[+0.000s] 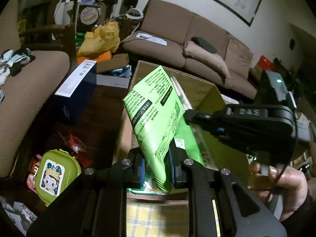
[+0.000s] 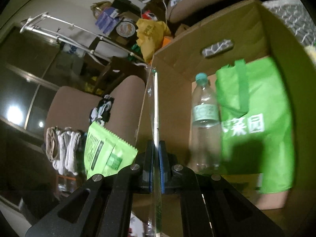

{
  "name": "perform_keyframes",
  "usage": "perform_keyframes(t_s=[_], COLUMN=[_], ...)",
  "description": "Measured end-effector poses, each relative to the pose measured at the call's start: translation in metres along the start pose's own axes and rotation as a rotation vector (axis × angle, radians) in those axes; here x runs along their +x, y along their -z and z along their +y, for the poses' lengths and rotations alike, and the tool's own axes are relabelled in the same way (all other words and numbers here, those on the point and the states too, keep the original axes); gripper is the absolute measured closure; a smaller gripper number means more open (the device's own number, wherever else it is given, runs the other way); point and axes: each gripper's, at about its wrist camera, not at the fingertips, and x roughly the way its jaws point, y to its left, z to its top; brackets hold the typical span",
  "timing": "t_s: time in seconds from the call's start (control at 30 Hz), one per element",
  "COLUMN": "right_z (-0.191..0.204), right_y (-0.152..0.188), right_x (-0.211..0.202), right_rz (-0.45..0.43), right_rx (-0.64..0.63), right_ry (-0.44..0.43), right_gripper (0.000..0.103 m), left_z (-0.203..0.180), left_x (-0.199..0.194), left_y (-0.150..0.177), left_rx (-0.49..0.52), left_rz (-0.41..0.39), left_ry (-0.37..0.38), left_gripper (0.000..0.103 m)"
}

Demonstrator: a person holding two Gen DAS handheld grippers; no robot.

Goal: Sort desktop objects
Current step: 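Hold the green packet over the box with the left gripper while the right gripper opens over the box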

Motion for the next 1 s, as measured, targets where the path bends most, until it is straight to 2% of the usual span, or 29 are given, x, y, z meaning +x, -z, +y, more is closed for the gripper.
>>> perform_keyframes(t_s=[0.17, 0.3, 0.33, 0.37, 0.43, 0.6, 0.8, 1.0], right_z=[0.000, -0.004, -0.004, -0.005, -0.007, -0.004, 0.004, -0.004], right_y=[-0.002, -0.003, -0.002, -0.003, -0.004, -0.005, -0.008, -0.007], right_x=[0.035, 0.043, 0.042, 0.039, 0.037, 0.020, -0.032, -0.090], right_rz=[0.047, 0.095, 0.095, 0.095, 0.117, 0.115, 0.021, -0.066], right_rx=[0.054, 0.055, 0.047, 0.039, 0.028, -0.028, -0.165, -0.250], right_ry=[0.000, 0.035, 0.043, 0.048, 0.044, 0.077, 0.168, 0.266], right_gripper=[0.095, 0.092, 0.084, 0.072, 0.056, 0.055, 0.056, 0.055], left_z=[0.016, 0.024, 0.025, 0.026, 0.026, 0.019, -0.002, -0.029], left_x=[0.001, 0.002, 0.002, 0.003, 0.005, 0.008, 0.011, 0.029], left_y=[0.000, 0.000, 0.000, 0.001, 0.002, 0.003, 0.004, 0.010], left_rx=[-0.020, -0.028, -0.029, -0.030, -0.033, -0.032, -0.007, 0.000], left_rz=[0.005, 0.009, 0.011, 0.012, 0.017, 0.025, 0.047, 0.086], left_ry=[-0.002, -0.002, -0.002, -0.002, 0.001, 0.016, 0.029, 0.052], left_gripper=[0.086, 0.086, 0.086, 0.086, 0.086, 0.086, 0.086, 0.086])
